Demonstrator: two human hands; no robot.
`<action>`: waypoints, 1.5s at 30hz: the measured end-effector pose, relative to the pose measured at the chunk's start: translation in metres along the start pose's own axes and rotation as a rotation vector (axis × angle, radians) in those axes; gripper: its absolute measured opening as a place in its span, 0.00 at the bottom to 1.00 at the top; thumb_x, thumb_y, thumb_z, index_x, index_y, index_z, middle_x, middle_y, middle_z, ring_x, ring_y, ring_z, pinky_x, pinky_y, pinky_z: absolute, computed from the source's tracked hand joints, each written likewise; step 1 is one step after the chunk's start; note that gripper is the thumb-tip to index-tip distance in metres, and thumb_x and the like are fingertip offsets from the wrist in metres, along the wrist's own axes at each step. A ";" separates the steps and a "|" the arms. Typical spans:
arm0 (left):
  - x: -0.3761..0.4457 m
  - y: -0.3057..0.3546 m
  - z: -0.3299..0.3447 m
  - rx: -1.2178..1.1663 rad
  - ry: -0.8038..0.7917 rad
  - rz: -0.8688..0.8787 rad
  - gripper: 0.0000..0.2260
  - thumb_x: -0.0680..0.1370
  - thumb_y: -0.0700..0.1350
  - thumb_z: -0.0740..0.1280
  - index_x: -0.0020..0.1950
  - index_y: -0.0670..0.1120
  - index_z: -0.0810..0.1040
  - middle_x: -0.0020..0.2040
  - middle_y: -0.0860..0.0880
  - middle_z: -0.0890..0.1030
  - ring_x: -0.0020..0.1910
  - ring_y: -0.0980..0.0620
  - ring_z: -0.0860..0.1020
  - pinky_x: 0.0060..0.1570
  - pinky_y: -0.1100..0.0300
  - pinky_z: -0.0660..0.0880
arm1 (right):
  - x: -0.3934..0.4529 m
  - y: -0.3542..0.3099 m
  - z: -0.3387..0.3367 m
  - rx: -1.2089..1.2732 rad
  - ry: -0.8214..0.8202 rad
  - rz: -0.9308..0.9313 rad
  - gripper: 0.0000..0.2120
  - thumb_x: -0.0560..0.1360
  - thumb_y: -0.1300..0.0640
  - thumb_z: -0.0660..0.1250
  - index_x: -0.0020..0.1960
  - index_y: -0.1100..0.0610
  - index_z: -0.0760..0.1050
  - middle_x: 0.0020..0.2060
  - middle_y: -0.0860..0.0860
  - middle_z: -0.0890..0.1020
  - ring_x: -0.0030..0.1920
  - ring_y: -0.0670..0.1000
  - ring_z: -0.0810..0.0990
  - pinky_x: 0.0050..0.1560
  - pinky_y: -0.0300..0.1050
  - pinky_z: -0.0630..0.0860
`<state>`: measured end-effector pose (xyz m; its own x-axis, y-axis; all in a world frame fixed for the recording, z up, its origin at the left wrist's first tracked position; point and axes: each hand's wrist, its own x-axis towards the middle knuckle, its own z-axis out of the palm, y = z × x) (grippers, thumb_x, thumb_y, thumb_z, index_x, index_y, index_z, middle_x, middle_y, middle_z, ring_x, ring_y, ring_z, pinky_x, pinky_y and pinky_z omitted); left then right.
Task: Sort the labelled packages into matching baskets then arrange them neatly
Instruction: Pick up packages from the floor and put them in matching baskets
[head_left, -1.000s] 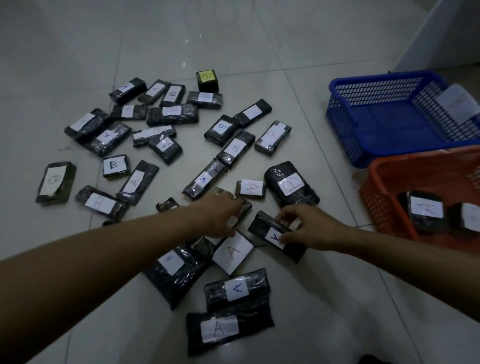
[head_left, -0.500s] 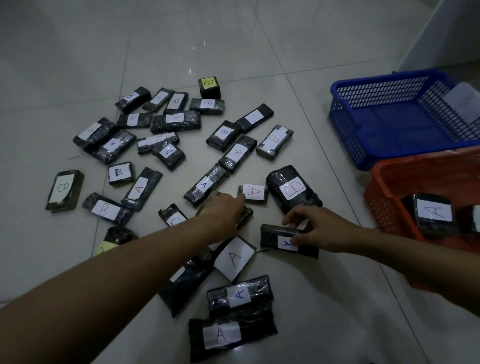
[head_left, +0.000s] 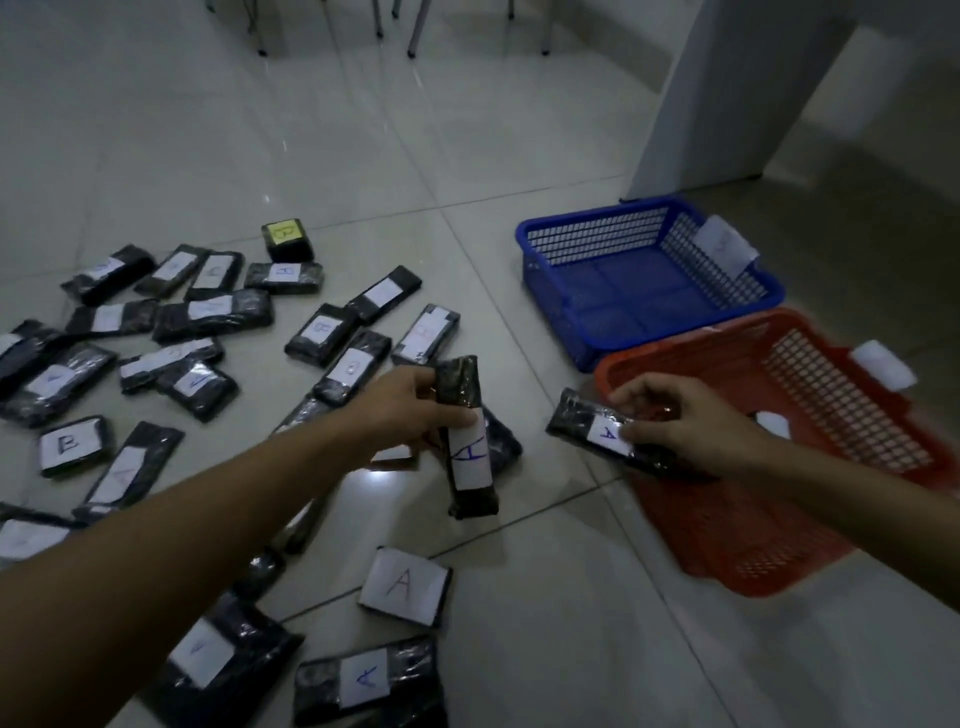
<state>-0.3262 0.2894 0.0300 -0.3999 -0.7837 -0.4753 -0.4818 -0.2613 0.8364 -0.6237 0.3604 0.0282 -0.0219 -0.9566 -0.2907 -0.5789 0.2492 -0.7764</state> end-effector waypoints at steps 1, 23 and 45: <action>0.005 0.005 0.008 -0.029 -0.004 0.015 0.08 0.74 0.40 0.72 0.51 0.44 0.78 0.45 0.43 0.84 0.37 0.50 0.82 0.34 0.58 0.79 | -0.005 0.006 -0.009 0.022 0.042 0.028 0.12 0.72 0.66 0.74 0.52 0.55 0.79 0.46 0.49 0.84 0.44 0.45 0.83 0.42 0.35 0.77; 0.066 0.089 0.171 -0.363 -0.072 0.194 0.20 0.75 0.39 0.71 0.60 0.45 0.62 0.50 0.43 0.81 0.40 0.48 0.85 0.37 0.55 0.82 | -0.046 0.056 -0.076 0.096 -0.019 0.107 0.16 0.73 0.55 0.74 0.59 0.51 0.76 0.53 0.49 0.84 0.53 0.47 0.83 0.56 0.47 0.80; 0.020 0.024 0.036 0.650 0.102 0.488 0.06 0.75 0.49 0.69 0.50 0.54 0.76 0.42 0.55 0.81 0.39 0.58 0.79 0.43 0.53 0.77 | 0.010 -0.014 -0.004 -0.540 0.296 -0.359 0.06 0.75 0.47 0.67 0.47 0.48 0.76 0.41 0.44 0.80 0.42 0.46 0.78 0.42 0.48 0.76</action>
<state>-0.3741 0.2880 0.0309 -0.6236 -0.7804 -0.0450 -0.6400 0.4766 0.6027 -0.6193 0.3463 0.0387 0.0702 -0.9855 0.1547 -0.9131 -0.1259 -0.3879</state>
